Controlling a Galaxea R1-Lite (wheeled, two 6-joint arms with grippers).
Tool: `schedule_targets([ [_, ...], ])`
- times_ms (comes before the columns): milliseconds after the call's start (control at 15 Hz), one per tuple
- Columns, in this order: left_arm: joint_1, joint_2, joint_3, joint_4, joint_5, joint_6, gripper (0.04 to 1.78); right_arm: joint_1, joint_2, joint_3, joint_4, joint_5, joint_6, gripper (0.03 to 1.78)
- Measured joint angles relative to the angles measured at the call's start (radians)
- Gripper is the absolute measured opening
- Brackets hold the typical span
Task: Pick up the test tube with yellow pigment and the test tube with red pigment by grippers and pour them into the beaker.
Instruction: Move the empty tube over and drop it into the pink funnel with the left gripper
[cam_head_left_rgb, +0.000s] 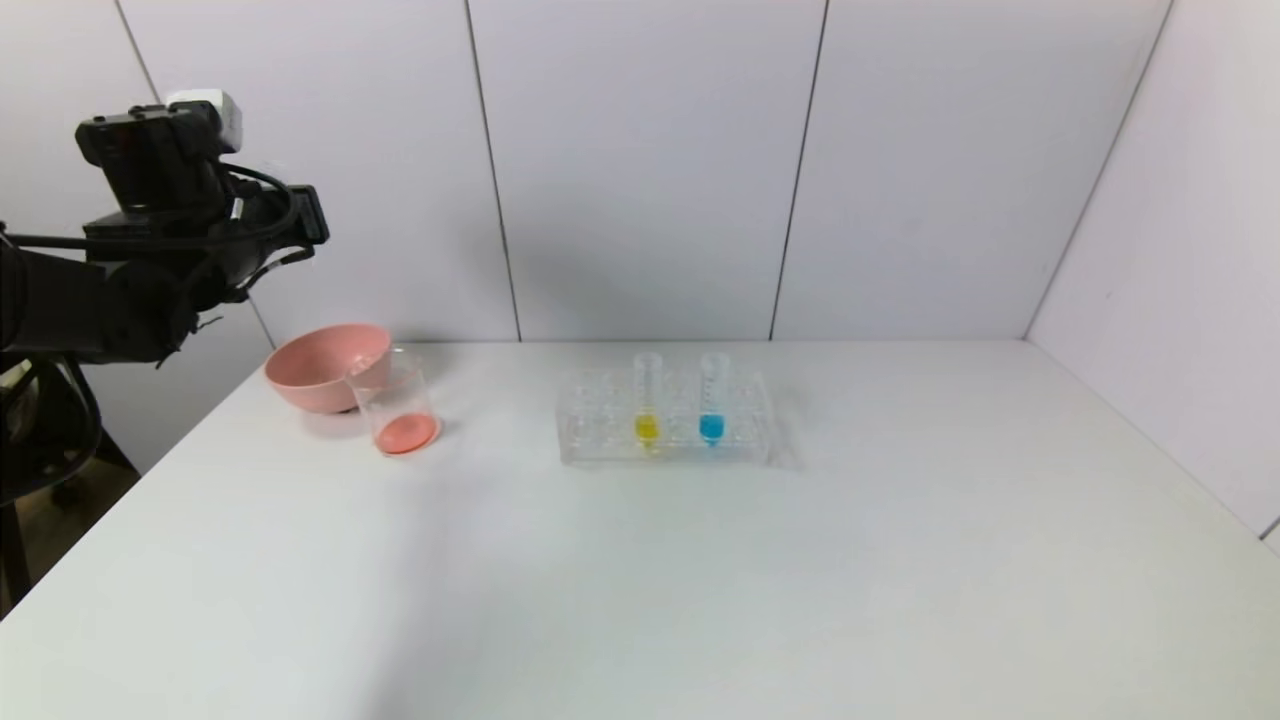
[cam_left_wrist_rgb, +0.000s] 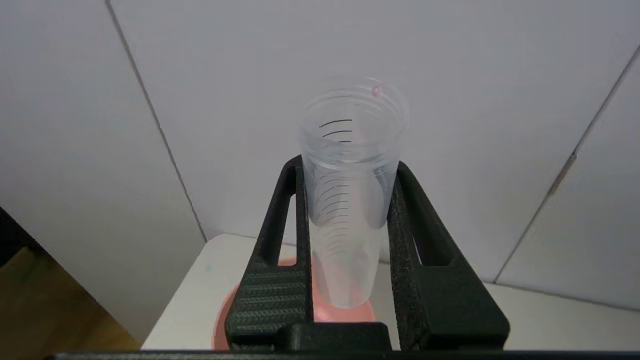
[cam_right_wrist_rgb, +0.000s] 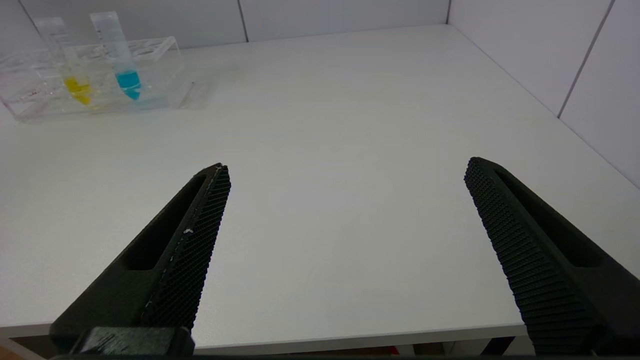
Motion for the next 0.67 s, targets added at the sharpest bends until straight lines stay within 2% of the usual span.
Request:
schedule_targets([
  [133,0.006,-0.009,0.084,-0.152,0.064,-0.013,0.45,0.000,0.000,0.000,0.000,0.000,0.000,1.71],
  [267,0.019,-0.003,0.138,-0.221,0.070,-0.037,0.45,0.000,0.000,0.000,0.000,0.000,0.000,1.71],
  [467,0.051,0.049,0.139,-0.216,0.053,-0.064,0.45,0.000,0.000,0.000,0.000,0.000,0.000,1.71],
  [667,0.098,0.135,0.059,-0.162,0.019,-0.059,0.45,0.000,0.000,0.000,0.000,0.000,0.000,1.71],
])
